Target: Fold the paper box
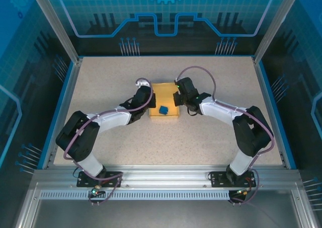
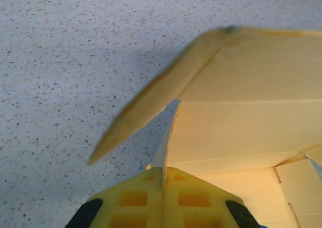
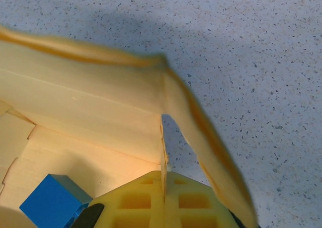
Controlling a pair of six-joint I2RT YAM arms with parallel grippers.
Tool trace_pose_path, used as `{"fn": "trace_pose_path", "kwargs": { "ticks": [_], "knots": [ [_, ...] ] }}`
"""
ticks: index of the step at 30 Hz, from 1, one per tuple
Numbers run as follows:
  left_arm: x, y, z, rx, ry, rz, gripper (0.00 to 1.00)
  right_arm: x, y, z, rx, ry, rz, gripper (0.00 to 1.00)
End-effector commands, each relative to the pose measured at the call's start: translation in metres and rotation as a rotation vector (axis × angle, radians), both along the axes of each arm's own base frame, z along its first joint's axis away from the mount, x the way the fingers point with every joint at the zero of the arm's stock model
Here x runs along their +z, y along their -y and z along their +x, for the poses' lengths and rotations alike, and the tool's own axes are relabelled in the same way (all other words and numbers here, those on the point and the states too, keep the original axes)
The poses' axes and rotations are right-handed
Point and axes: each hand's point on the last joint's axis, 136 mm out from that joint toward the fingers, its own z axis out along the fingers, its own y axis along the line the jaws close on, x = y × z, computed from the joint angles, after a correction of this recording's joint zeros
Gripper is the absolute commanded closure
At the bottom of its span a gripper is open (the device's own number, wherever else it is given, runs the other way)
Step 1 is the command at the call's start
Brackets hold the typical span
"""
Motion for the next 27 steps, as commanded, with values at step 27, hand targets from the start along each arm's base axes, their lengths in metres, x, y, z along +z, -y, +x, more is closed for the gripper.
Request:
{"fn": "trace_pose_path", "kwargs": {
  "ticks": [27],
  "knots": [
    [-0.011, -0.014, -0.041, 0.068, 0.175, 0.028, 1.0, 0.002, -0.024, -0.019, -0.06, 0.228, 0.154, 1.0]
  ]
}}
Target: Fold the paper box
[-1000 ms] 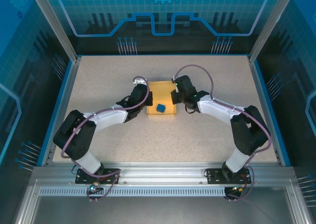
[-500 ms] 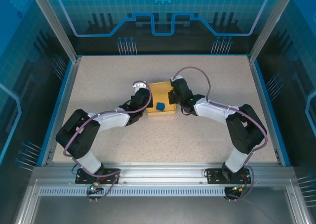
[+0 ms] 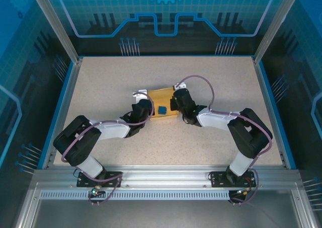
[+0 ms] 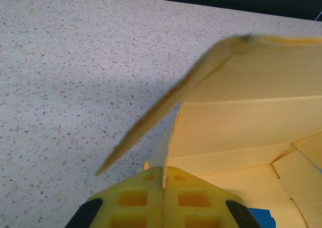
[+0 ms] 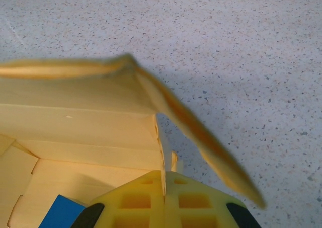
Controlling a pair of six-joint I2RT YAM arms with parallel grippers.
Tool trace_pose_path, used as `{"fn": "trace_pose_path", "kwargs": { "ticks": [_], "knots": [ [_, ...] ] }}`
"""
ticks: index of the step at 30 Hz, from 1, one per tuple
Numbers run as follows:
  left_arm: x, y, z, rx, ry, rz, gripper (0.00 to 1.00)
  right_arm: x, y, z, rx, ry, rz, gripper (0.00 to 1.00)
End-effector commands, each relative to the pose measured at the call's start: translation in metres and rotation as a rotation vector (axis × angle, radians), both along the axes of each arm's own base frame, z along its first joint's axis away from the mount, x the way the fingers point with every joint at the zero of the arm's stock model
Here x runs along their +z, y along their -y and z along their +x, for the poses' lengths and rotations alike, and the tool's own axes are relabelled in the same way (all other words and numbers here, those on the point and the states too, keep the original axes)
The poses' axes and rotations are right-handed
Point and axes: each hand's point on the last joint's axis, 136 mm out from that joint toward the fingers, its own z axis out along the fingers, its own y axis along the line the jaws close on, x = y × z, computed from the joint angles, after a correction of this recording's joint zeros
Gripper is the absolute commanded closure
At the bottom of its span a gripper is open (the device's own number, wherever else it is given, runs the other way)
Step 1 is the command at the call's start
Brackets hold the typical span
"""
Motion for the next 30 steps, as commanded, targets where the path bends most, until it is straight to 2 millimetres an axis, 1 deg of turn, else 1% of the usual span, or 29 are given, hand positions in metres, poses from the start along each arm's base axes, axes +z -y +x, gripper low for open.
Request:
{"fn": "trace_pose_path", "kwargs": {
  "ticks": [1, 13, 24, 30],
  "knots": [
    [-0.003, -0.005, -0.01, 0.003, 0.016, 0.034, 0.99, 0.008, -0.004, -0.009, -0.01, 0.059, 0.047, 1.0],
    [-0.013, -0.008, -0.028, 0.001, 0.06, 0.065, 0.96, 0.002, -0.005, -0.03, -0.013, 0.118, 0.057, 1.0],
    [-0.021, -0.007, -0.04, -0.007, 0.065, 0.095, 0.95, -0.017, 0.001, -0.046, -0.027, 0.125, 0.048, 1.0],
    [-0.03, -0.011, -0.045, -0.007, 0.053, 0.099, 0.94, -0.025, 0.003, -0.052, -0.032, 0.124, 0.033, 1.0]
  ]
}}
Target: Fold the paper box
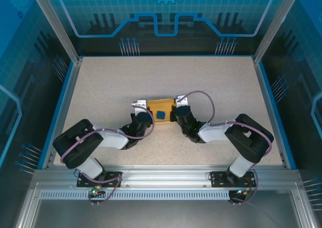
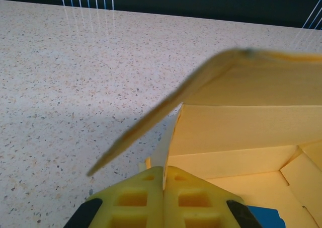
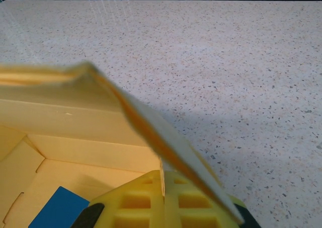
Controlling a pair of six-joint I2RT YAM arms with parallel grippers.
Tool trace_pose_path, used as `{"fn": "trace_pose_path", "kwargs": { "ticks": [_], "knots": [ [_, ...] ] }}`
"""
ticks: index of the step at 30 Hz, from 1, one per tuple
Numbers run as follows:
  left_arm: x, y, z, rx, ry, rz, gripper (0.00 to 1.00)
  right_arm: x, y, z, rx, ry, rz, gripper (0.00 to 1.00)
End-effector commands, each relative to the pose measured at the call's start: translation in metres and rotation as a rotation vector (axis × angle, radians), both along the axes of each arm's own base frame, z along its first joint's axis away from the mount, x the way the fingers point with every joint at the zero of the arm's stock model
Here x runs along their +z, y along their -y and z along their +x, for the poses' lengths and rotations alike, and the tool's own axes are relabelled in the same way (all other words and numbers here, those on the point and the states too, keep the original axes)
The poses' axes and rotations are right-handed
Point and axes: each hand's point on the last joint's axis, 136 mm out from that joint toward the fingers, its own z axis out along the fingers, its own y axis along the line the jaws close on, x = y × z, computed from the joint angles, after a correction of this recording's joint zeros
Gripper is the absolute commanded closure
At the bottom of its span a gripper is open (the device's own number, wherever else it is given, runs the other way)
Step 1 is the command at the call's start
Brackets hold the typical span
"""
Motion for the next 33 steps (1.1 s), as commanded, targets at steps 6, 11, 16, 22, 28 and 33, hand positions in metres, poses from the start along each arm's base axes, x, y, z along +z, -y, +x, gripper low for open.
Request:
{"fn": "trace_pose_path", "kwargs": {
  "ticks": [6, 11, 16, 22, 28, 33],
  "knots": [
    [-0.024, -0.014, -0.015, 0.008, -0.054, 0.074, 0.9, -0.02, 0.009, -0.014, -0.033, -0.029, -0.031, 1.0],
    [-0.024, -0.02, -0.02, 0.012, -0.058, 0.08, 0.88, -0.026, 0.012, -0.019, -0.044, -0.035, -0.043, 1.0],
    [-0.022, -0.023, -0.023, 0.015, -0.057, 0.081, 0.84, -0.026, 0.014, -0.021, -0.053, -0.035, -0.053, 1.0],
    [-0.019, -0.025, -0.027, 0.016, -0.061, 0.067, 0.74, -0.025, 0.016, -0.022, -0.061, -0.035, -0.063, 1.0],
    [-0.012, -0.026, -0.032, 0.0, -0.077, 0.044, 0.57, -0.024, 0.016, -0.022, -0.063, -0.035, -0.072, 1.0],
    [-0.001, -0.027, -0.042, -0.03, -0.1, 0.022, 0.48, -0.021, 0.016, -0.021, -0.064, -0.03, -0.082, 1.0]
  ]
}}
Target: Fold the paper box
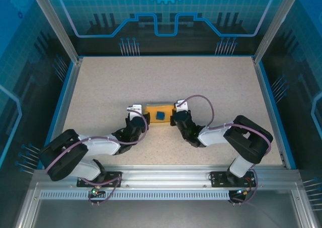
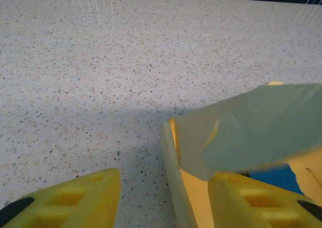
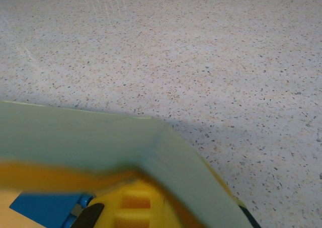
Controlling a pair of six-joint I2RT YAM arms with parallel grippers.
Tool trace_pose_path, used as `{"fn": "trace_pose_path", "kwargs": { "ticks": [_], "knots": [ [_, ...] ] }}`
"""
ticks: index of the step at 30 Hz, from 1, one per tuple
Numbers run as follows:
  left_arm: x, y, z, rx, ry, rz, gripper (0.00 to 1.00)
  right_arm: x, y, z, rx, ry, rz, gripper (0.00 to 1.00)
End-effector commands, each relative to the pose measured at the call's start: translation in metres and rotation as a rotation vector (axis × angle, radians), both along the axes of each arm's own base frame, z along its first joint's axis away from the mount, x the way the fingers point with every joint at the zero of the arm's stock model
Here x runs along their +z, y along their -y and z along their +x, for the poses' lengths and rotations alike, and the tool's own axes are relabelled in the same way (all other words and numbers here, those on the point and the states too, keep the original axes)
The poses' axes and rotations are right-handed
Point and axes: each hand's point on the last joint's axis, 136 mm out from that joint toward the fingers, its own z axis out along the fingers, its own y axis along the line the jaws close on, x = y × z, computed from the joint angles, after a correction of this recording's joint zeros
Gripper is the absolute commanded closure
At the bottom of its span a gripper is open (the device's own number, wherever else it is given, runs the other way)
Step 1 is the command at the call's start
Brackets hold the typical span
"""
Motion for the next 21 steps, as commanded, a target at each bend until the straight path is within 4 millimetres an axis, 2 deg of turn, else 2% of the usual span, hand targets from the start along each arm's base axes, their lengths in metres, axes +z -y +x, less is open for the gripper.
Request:
{"fn": "trace_pose_path", "kwargs": {
  "ticks": [1, 6, 11, 17, 21],
  "knots": [
    [0.001, -0.008, -0.012, -0.009, -0.042, -0.003, 0.46, -0.01, 0.012, -0.007, -0.036, -0.029, -0.054, 1.0],
    [0.022, -0.01, -0.024, -0.051, -0.05, -0.026, 0.4, -0.008, 0.012, -0.006, -0.034, -0.024, -0.062, 1.0],
    [0.06, -0.007, -0.027, -0.1, -0.012, -0.026, 0.31, -0.005, 0.009, -0.004, -0.027, -0.016, -0.07, 1.0],
    [0.101, 0.01, -0.009, -0.178, -0.032, -0.02, 0.26, -0.004, 0.01, -0.004, -0.028, -0.012, -0.077, 1.0],
    [0.108, 0.023, 0.014, -0.232, -0.121, -0.036, 0.26, -0.003, 0.01, -0.004, -0.026, -0.01, -0.079, 1.0]
  ]
}}
